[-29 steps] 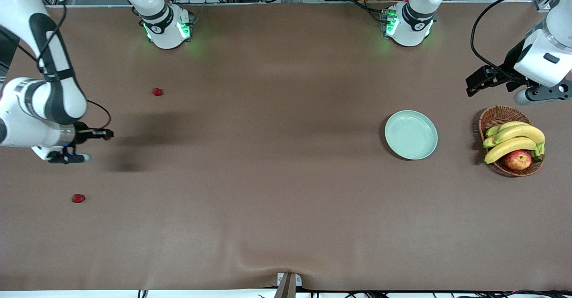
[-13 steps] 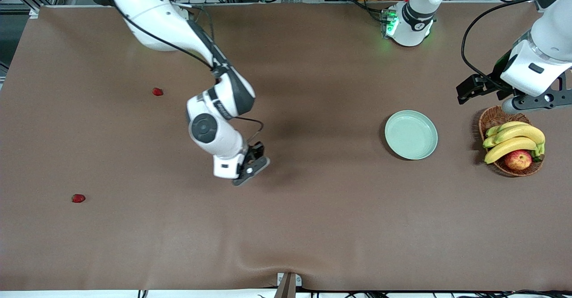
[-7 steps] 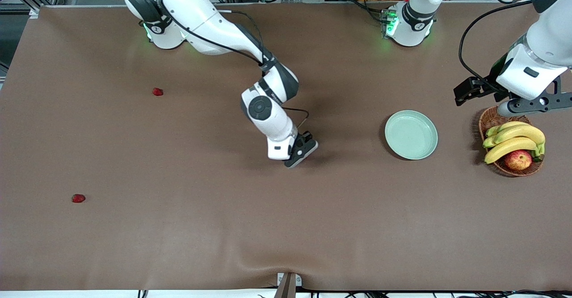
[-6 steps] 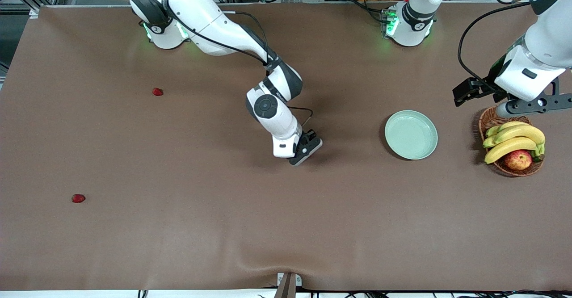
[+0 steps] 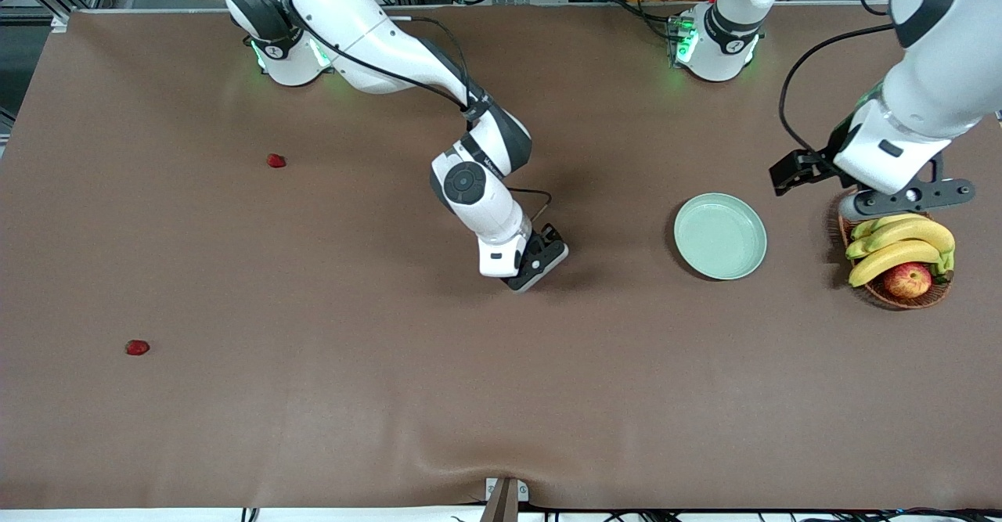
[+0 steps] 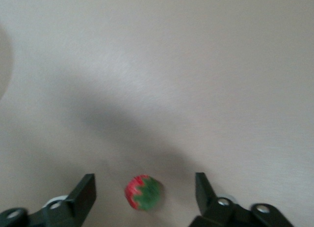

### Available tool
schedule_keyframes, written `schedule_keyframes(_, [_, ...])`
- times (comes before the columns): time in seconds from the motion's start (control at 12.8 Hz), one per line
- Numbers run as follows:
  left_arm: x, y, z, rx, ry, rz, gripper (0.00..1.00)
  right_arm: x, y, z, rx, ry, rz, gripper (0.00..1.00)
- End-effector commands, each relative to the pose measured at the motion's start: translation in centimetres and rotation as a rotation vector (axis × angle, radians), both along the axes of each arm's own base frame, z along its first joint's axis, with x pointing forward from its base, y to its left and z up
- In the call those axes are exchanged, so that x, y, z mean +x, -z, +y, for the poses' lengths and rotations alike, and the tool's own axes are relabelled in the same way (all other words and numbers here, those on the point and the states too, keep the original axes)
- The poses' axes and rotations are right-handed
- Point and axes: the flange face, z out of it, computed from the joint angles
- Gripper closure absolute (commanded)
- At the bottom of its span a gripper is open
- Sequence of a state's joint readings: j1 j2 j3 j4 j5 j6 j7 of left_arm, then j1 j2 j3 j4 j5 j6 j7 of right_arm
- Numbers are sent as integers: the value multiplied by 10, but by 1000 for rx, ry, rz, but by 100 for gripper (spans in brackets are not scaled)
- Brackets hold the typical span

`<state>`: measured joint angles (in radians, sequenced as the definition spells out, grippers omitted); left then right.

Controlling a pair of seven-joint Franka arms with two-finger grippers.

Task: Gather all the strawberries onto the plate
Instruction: 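Carry the strawberry with the right gripper to mid-table and release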

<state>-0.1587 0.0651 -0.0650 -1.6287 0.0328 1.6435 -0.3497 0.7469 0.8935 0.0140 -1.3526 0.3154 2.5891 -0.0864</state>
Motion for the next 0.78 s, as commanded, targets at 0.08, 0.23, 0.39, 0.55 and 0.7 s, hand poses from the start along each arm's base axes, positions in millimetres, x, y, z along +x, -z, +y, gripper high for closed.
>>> schedule_keyframes(0.08, [16, 29, -50, -7, -34, -34, 0, -1, -58, -90, -39, 77, 85, 0])
schedule_keyframes(0.23, [24, 54, -90, -14, -77, -41, 0, -10, -83, -142, -78, 110, 153, 0])
schedule_keyframes(0.39, [34, 84, -134, -14, -146, -37, 0, -13, -102, -194, -129, 139, 281, 0])
schedule_keyframes(0.55, [42, 118, -179, -14, -99, -16, 0, -14, -110, -243, -202, 149, 441, 0])
schedule_keyframes(0.7, [49, 150, -215, -42, -39, -45, 0, -18, -113, -290, -343, 130, 537, 0])
